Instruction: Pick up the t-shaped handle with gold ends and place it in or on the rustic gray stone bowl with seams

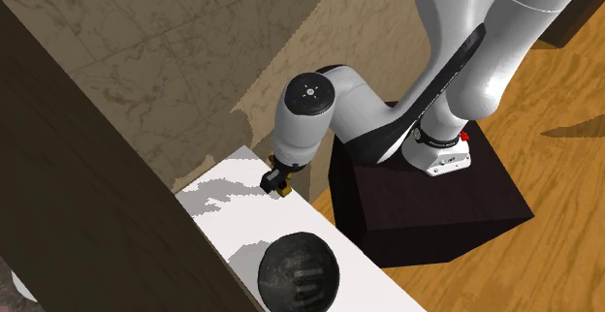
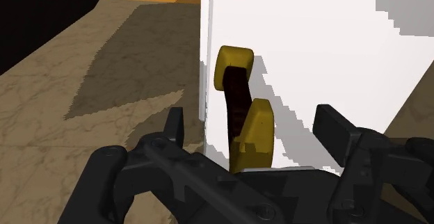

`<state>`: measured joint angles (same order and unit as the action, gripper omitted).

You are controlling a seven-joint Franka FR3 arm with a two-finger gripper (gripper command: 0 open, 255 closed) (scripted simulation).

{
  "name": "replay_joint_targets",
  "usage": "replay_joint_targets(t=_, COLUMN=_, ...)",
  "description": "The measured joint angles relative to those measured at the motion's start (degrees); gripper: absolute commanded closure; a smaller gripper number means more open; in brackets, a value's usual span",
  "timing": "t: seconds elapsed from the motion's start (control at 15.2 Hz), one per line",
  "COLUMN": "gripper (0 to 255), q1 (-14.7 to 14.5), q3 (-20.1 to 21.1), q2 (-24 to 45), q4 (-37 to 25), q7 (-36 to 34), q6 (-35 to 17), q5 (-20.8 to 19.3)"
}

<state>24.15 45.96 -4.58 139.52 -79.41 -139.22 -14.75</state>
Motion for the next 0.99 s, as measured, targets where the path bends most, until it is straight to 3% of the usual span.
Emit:
replay_joint_targets(t=0.07, gripper=255, q1=0.00, q3=0.00, q2=0.00, q4=0.00, q7=0.00, q6=0.00, q5=0.00)
replay_joint_targets(t=0.73, gripper=255, q1=0.00, q3=0.00, q2=0.00, q4=0.00, q7=-0.01, q6=-0.01, q5=-0.01)
replay_joint_targets(t=0.99, gripper=255, q1=-0.63, q3=-0.62, q2=-2.51, q4=-0.52, q7=2.69, q6=1.96, q5=3.14)
